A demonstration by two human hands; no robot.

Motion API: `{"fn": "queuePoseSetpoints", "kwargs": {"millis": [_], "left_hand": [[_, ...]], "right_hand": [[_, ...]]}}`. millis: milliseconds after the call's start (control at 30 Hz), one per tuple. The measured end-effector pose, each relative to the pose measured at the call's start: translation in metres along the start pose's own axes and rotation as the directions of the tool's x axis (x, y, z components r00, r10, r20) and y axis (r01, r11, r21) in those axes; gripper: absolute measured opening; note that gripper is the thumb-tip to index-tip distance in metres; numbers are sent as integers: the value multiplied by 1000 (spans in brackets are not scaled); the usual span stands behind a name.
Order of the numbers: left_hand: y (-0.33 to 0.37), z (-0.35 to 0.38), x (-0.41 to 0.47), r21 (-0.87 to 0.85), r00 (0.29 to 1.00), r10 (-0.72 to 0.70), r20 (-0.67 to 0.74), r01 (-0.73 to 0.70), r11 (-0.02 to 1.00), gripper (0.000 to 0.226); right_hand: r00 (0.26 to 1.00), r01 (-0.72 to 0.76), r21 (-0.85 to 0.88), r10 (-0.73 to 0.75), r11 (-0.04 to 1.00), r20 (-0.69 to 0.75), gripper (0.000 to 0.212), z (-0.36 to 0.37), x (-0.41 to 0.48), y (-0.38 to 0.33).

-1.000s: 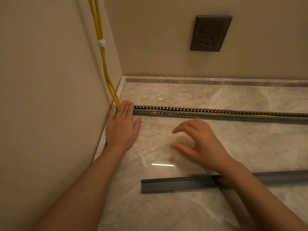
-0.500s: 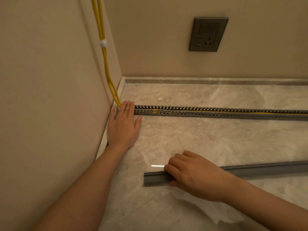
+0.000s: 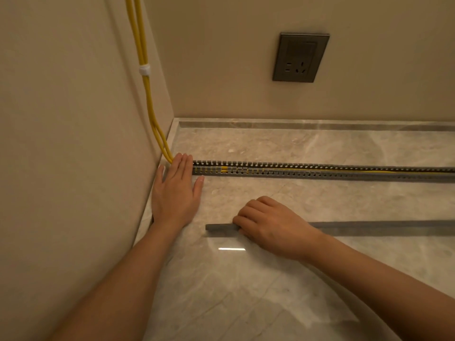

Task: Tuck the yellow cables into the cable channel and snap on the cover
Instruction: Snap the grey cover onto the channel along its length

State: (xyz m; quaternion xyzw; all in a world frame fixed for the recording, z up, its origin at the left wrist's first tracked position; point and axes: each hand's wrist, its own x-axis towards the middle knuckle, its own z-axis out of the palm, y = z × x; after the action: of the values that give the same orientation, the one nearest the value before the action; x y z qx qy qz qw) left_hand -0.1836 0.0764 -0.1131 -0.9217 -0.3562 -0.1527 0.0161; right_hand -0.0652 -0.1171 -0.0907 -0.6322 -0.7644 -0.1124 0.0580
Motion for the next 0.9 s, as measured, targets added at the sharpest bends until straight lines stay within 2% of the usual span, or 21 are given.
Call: {"fn": "queuePoseSetpoints", "kwargs": {"millis": [300, 467, 600, 700, 767, 900], "left_hand": [[0, -2, 0, -10, 1000, -2, -5, 2, 1000, 56], [0, -2, 0, -14, 1000, 0, -4, 0, 1000, 56], [0, -2, 0, -17, 1000, 3, -16, -3, 1000, 55], [0, 0, 0, -31, 1000, 1, -18, -2, 1000, 54], [-1, 0, 0, -28, 1000, 2, -19, -3, 1000, 54], [-2, 1, 1, -40, 1000, 2, -19, -2, 999, 54]], "right_hand": [[978, -132, 73, 142, 989, -153, 29, 4, 17, 18], [954, -141, 212, 190, 967, -232, 16, 9, 22, 31], [952, -211, 218, 251, 953, -176, 17, 11, 24, 45], [968, -222, 143, 236, 964, -89, 39, 11, 19, 43], [959, -264, 119, 273, 957, -72, 45, 12, 16, 39], [937, -325, 101, 335, 940, -98, 32, 14, 18, 34]]}}
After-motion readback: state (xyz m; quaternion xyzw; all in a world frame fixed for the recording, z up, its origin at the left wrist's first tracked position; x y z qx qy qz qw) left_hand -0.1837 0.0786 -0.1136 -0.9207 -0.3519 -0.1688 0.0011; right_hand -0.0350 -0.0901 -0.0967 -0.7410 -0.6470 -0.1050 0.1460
